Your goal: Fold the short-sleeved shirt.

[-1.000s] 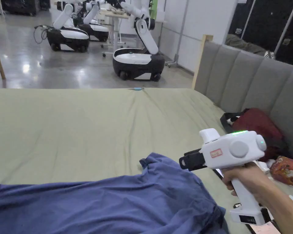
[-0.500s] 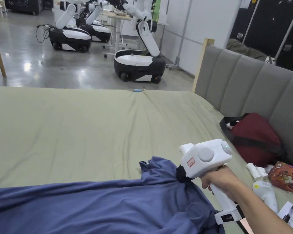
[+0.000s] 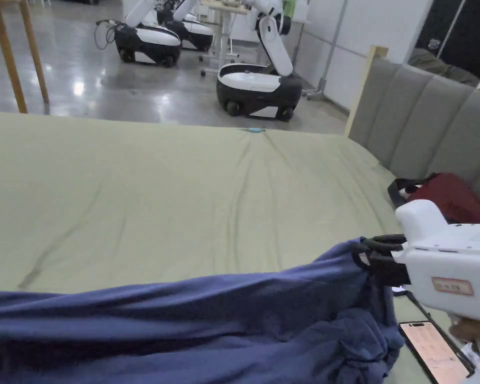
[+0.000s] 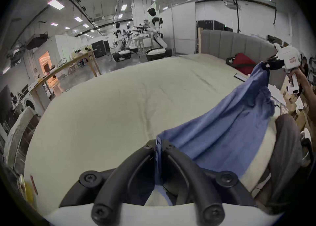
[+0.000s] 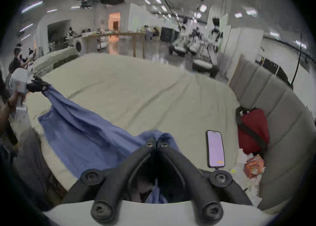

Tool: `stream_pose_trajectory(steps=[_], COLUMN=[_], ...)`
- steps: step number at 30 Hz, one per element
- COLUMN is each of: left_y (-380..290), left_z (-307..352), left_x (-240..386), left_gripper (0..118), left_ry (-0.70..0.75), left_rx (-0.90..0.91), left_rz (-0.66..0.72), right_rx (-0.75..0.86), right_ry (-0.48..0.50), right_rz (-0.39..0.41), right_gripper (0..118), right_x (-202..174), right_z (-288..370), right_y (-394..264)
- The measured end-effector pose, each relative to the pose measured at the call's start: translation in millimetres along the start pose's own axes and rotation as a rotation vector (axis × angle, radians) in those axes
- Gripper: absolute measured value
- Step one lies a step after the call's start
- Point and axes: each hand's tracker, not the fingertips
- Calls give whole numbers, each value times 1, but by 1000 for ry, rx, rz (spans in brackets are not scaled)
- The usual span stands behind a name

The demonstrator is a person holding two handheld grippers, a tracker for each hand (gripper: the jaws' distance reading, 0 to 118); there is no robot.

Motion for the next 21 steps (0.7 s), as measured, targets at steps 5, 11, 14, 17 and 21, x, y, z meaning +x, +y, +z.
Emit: stream_pose_trajectory(steps=[5,11,14,17,21], left_y=[-62,-106,-111,-111,-107], left_z=[31,5,-13,-20,-18], left_x=[7,12,13,15,20], left_gripper=[5,4,4,5,5], left_ry=[-11,-76,-82,-62,-46], left_rx=[-20,-112,-158,-160,-156], left_rz=[100,117,138,136,136], right_rx=[-11,-231,-333,-351,-353], right_ry=[46,82,36,33,21], right_rz=[39,72,46,27,36], right_gripper=[3,3,3,3,9], right_x=[-31,-32,-22,-17,-20], right_z=[42,15,-11,-27,-27], right_y=[-74,-143,-154,-159,-156])
